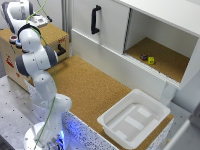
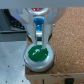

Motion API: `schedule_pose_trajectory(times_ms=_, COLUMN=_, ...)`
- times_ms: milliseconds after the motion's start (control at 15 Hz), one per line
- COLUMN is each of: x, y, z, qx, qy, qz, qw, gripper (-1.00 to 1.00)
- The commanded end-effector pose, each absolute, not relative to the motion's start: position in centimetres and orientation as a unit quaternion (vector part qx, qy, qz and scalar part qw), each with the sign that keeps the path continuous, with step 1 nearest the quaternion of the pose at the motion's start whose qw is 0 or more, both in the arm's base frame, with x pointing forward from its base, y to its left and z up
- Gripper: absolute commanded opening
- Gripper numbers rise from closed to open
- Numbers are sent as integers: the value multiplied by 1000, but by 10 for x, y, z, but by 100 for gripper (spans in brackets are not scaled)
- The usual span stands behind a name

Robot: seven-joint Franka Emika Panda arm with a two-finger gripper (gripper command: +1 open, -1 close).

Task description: Push the green button to turn on the green light

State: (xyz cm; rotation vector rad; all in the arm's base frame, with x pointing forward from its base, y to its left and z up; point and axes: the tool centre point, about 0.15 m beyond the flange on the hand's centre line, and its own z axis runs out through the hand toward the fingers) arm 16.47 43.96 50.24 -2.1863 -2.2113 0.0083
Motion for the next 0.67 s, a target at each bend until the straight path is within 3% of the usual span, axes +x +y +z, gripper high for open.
schedule_pose_trajectory(times_ms=0, x=161, y=428, z=487, qx=-689, qy=-722, qz=5, qw=66, gripper=-100)
schedule_pose_trajectory(times_ms=267, x=168, y=436, z=466, qx=-697, qy=-711, qz=24, qw=88, gripper=-100)
schedule_pose_trajectory(times_ms=600, x=175, y=452, z=447, qx=-705, qy=-703, qz=33, qw=87, gripper=-100)
